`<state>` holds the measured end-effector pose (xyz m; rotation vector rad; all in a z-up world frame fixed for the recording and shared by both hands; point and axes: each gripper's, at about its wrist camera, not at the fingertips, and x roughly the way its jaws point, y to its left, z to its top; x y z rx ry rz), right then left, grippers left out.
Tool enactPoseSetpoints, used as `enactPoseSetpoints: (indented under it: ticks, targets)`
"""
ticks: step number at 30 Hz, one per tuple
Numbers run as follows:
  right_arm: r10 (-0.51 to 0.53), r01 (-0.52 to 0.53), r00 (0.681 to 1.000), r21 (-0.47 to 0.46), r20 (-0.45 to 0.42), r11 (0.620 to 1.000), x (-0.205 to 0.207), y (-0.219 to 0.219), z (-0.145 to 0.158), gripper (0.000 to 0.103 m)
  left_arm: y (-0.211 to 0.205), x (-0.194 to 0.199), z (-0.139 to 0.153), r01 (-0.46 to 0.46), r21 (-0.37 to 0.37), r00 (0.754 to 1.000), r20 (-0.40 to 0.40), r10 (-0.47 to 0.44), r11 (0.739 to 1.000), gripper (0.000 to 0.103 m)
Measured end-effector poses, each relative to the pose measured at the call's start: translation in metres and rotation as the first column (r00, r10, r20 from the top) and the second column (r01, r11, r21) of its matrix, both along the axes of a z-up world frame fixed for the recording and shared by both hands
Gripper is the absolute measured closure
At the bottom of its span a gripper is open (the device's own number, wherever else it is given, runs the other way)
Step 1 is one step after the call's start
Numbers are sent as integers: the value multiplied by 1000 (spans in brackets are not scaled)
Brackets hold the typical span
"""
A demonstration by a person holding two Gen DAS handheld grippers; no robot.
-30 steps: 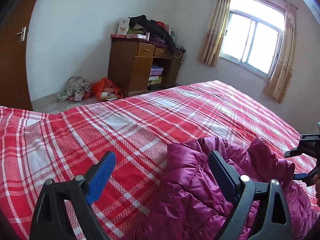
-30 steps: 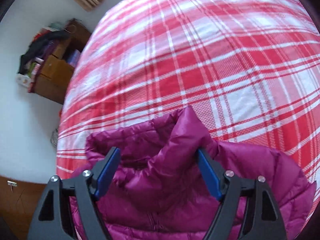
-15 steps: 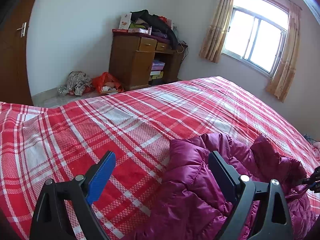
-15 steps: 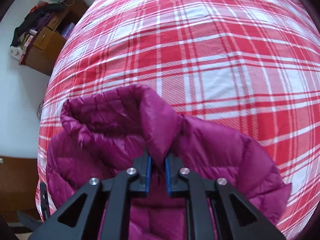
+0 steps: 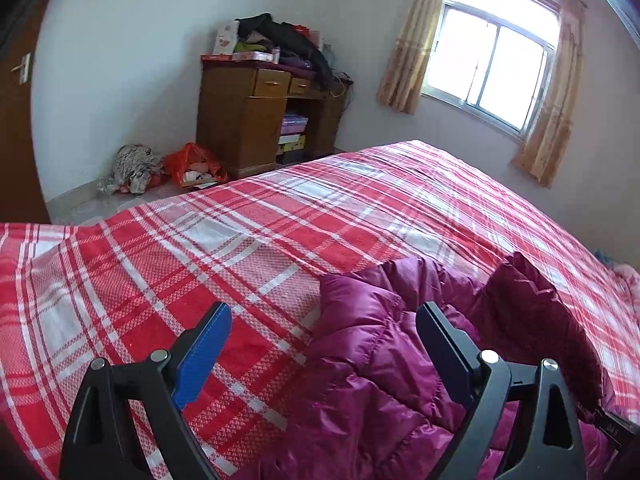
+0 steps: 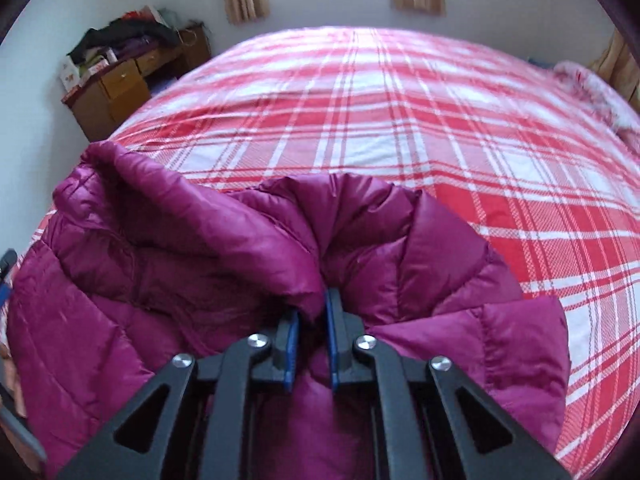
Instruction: Fold large clothes
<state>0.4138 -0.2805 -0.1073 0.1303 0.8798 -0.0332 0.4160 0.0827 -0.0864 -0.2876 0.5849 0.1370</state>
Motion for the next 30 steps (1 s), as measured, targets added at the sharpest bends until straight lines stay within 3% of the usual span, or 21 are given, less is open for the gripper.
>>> enactPoseSetpoints:
  ticks: [3, 7, 9, 11, 15, 17, 18, 19, 24, 28, 30]
  targets:
    - [-3, 3, 1000, 31, 24, 1000, 0, -3, 0, 91, -18, 4, 22, 106, 15, 994, -1, -106, 994, 9]
    - [-6, 2, 999, 94, 36, 996, 3, -10, -1, 91, -55, 33, 53, 267, -125, 963, -12, -271, 956, 9]
    - [-6, 1, 999, 117, 39, 993, 3, -13, -2, 91, -79, 51, 55, 304, -154, 947, -57, -316, 940, 9]
    - [-7, 1, 999, 133, 42, 991, 3, -14, -2, 91, -114, 70, 48, 348, -109, 922, -138, -361, 931, 9]
    - [-6, -1, 999, 153, 46, 988, 1, -16, -3, 90, -155, 94, 22, 322, -14, 914, -255, -315, 947, 9]
    - [-6, -2, 999, 168, 47, 986, 1, -18, -3, 90, -153, 97, 13, 249, 17, 926, -298, -232, 968, 30]
    - [-6, -2, 999, 174, 47, 985, 0, -19, -3, 91, -147, 94, 9, 226, -22, 925, -307, -222, 974, 67]
    - [-6, -2, 999, 180, 47, 984, 0, -19, -4, 91, -136, 89, 6, 225, -79, 919, -314, -238, 971, 92]
    - [-8, -3, 999, 215, 49, 977, -1, -23, -5, 91, -118, 51, -1, 153, -129, 941, -285, -185, 980, 92]
    - [-8, -2, 999, 220, 47, 976, -1, -23, -5, 90, -111, 48, -27, 109, -192, 933, -320, -167, 975, 92]
    - [0, -11, 999, 217, 47, 976, 0, -22, -4, 87, -116, 46, -34, 116, -149, 948, -277, -154, 982, 91]
